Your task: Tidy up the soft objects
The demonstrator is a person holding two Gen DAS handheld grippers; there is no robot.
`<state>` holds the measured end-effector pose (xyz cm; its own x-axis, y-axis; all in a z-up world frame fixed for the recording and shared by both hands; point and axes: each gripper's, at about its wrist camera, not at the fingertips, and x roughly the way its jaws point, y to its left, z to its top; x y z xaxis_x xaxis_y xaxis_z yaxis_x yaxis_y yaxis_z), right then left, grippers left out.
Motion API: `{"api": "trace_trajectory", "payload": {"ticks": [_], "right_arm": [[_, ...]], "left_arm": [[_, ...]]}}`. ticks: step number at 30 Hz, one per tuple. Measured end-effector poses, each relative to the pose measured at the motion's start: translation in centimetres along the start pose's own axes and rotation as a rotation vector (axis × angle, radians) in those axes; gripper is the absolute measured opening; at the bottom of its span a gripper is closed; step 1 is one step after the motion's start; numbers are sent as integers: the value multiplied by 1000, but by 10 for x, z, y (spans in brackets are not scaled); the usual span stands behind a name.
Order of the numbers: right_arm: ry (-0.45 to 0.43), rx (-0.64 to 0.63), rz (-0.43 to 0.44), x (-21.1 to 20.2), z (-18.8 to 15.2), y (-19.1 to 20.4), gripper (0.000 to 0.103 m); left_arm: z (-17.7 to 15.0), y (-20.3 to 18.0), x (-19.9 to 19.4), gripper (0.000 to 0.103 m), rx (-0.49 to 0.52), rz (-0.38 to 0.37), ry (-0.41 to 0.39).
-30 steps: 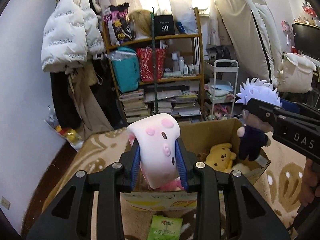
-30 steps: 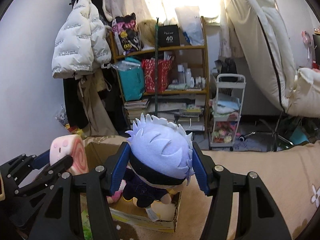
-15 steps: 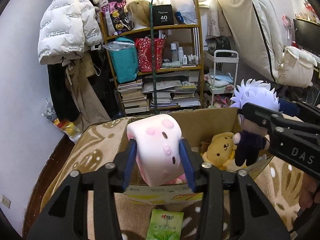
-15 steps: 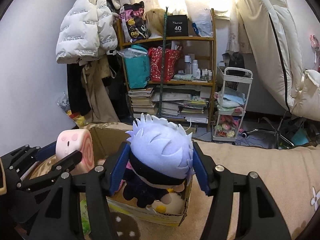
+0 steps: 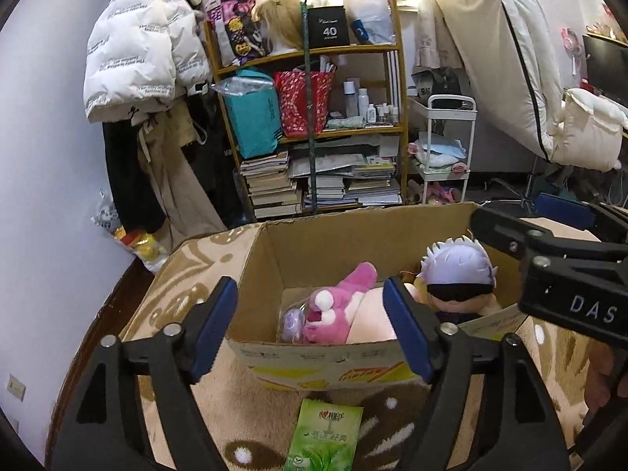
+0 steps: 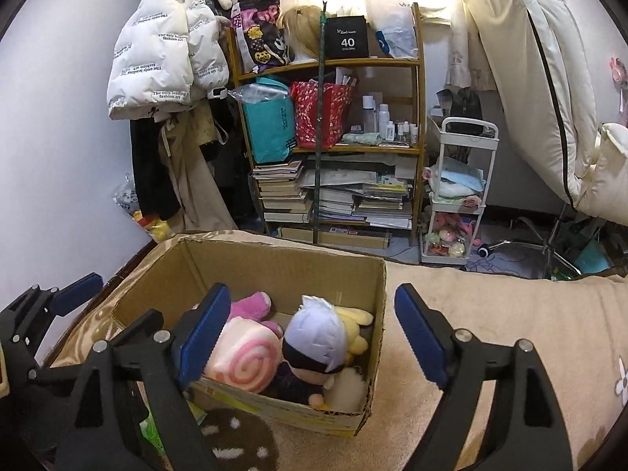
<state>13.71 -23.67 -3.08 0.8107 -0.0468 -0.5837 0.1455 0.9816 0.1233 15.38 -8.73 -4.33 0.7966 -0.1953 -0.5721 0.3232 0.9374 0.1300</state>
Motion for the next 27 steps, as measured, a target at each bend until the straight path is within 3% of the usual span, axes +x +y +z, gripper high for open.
{"api": "trace_trajectory", "payload": {"ticks": [5,12,18,27], "right_arm": [[0,27,14,-5,0,-3,100],[0,38,20,-14,0,-4,102],[-3,48,22,-27,-3,-6,102],[16,50,27,-57,-7,-11,101]], "left_arm": [[0,6,-6,86,-29,2,10],[-1,12,-18,94,-31,42,31],[-8,23,-24,94,-92,38,104],[-15,26,-40,94,-25,59,172]]}}
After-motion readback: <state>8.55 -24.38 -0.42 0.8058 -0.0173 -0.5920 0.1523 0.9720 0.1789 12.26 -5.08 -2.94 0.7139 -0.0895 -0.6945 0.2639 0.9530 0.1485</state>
